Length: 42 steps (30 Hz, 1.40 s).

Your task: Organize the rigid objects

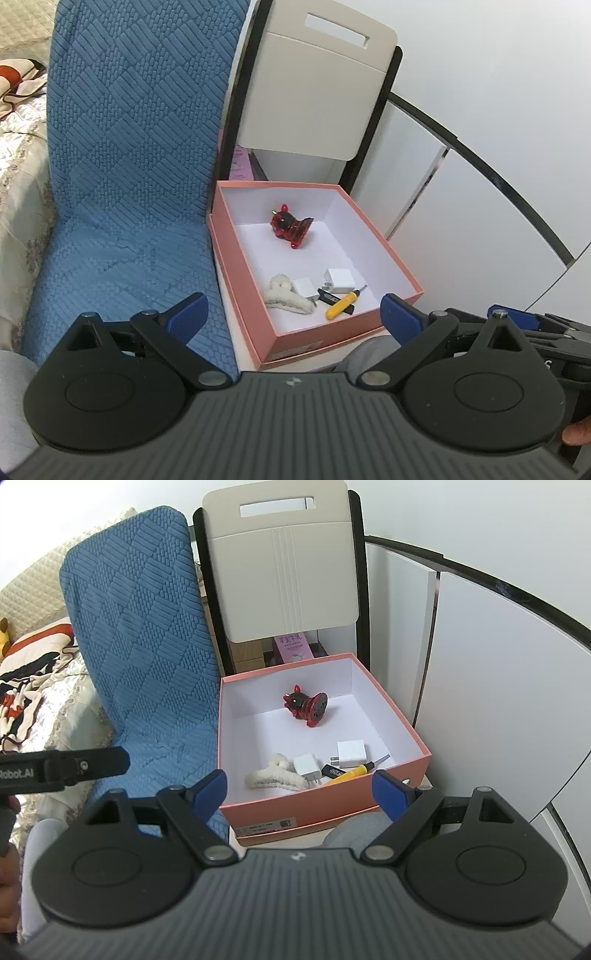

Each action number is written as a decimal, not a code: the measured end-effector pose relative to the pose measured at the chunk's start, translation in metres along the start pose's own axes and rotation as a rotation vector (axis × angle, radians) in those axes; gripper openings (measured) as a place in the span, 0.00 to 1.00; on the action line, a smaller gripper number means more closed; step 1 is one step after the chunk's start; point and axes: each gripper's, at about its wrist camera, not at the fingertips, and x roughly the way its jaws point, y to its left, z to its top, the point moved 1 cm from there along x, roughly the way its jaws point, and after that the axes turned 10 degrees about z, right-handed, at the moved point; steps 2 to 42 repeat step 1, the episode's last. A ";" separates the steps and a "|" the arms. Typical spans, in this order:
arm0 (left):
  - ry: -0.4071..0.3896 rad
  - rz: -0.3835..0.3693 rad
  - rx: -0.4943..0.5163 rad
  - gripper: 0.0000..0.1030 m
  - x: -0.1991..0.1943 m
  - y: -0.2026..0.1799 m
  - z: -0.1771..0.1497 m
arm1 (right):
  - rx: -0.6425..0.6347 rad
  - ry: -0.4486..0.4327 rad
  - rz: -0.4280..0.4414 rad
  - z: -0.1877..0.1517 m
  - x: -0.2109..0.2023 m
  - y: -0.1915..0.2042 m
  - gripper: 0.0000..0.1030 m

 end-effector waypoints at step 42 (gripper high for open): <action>0.002 -0.003 0.003 0.98 0.001 -0.001 -0.001 | 0.000 0.004 -0.003 -0.001 0.001 0.000 0.85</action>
